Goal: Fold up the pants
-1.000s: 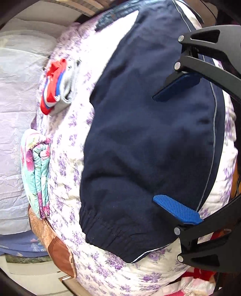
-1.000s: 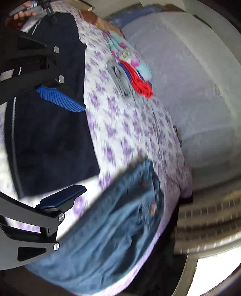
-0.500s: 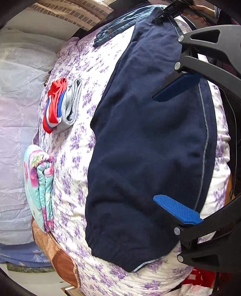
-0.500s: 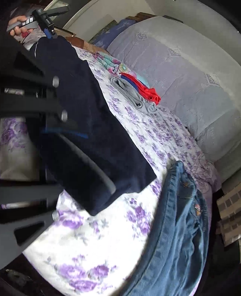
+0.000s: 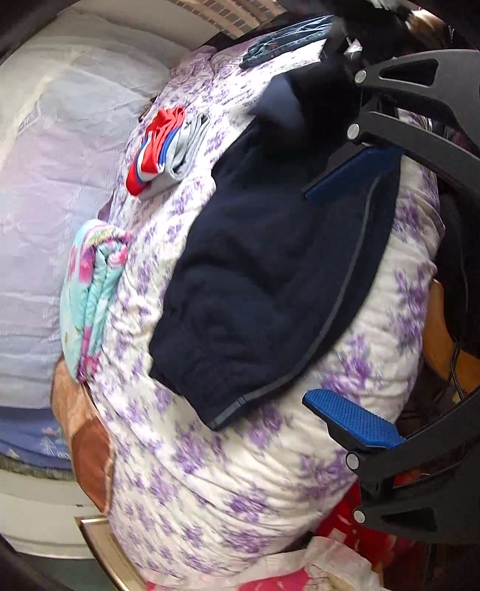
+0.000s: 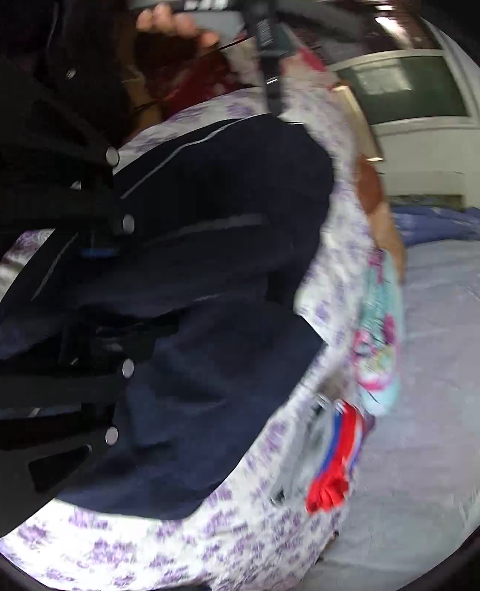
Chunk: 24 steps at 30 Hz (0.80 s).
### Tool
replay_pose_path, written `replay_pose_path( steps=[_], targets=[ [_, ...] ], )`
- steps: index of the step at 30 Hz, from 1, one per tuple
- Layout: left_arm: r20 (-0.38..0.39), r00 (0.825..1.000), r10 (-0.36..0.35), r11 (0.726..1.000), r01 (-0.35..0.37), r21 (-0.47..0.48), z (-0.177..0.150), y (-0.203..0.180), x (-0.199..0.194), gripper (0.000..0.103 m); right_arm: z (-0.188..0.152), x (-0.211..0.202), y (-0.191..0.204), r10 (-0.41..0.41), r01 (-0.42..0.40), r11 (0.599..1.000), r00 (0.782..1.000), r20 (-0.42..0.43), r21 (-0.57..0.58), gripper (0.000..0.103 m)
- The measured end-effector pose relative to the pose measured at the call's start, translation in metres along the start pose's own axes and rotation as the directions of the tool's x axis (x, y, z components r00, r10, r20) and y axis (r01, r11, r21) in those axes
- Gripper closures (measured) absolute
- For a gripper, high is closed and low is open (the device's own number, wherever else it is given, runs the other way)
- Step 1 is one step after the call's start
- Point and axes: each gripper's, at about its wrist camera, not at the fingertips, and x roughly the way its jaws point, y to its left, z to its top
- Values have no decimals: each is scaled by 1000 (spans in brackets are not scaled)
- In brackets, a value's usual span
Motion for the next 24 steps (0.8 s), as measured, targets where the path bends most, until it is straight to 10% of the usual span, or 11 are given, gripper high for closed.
replay_pose_path(
  steps=[9, 15, 19, 24],
  targets=[
    [-3, 1000, -1, 999, 1, -38, -3, 29, -1, 4, -10, -73, -16, 97, -99, 995, 980, 173, 2, 57],
    [-8, 1000, -8, 1000, 8, -7, -5, 21, 1, 4, 6, -63, -17, 177, -176, 984, 978, 114, -20, 49],
    [-19, 1000, 2, 1000, -2, -10, -9, 21, 3, 4, 6, -31, 7, 132, -132, 984, 991, -6, -123, 74],
    [-33, 999, 13, 999, -15, -34, -11, 27, 5, 4, 12, -43, -8, 149, -147, 987, 988, 35, -62, 97]
  ],
)
